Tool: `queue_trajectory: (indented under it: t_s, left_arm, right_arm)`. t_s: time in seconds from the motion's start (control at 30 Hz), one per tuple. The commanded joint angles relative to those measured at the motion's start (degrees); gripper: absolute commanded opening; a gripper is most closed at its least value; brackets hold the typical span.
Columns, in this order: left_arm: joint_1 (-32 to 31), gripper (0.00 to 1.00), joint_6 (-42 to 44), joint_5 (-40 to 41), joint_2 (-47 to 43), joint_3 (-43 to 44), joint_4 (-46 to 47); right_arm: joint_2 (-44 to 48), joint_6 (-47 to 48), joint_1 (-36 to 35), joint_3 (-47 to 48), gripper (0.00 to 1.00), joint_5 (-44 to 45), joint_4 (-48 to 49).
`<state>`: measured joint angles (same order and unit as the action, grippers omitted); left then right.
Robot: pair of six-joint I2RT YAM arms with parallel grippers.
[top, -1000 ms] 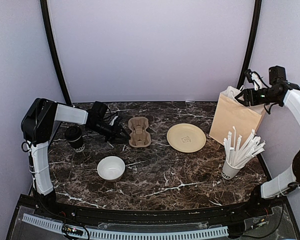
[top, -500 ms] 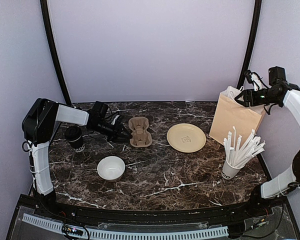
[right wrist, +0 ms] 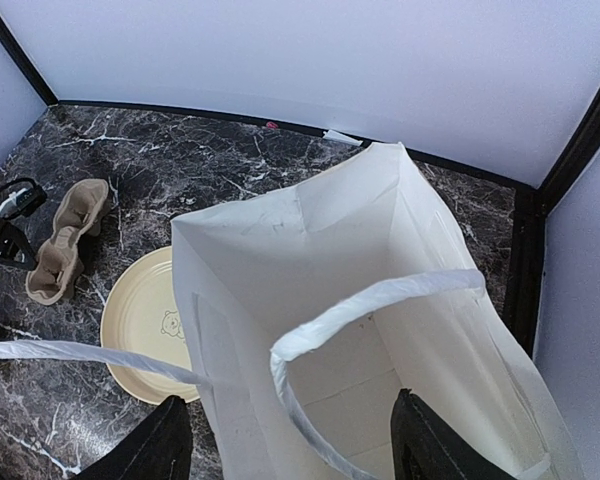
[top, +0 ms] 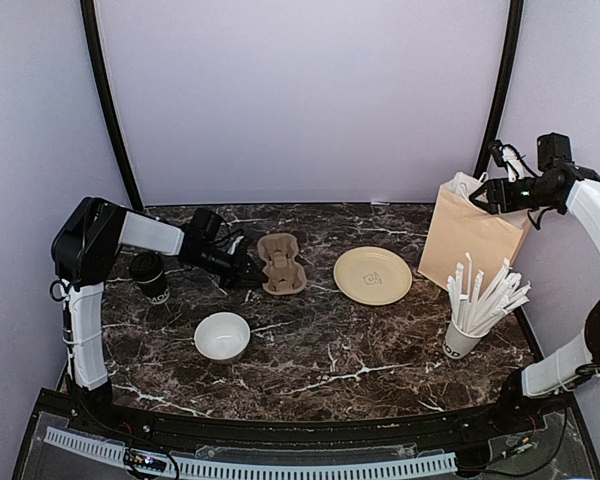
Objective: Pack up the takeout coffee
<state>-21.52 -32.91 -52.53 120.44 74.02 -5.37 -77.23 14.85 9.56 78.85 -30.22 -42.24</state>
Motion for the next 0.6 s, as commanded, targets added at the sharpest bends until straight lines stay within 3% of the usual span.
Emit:
queue_trajectory:
  t_s: [0.0, 0.33, 0.57]
  left_arm:
    - [-0.51, 0.14, -0.42, -1.24, -0.08, 1.57, 1.40]
    - [-1.18, 0.00, 3.65, 0.22, -7.02, 1.90, -4.94]
    - [-5.34, 0.00, 13.65, -0.91, -15.17, 3.50, -20.56]
  right_arm:
    - [0.99, -0.28, 0.28, -0.36, 0.68, -0.46, 1.87]
    - [0.44, 0.05, 0.28, 0.35, 0.68, 0.16, 1.72]
    - [-0.56, 0.18, 0.26, 2.27, 0.68, 0.57, 0.96]
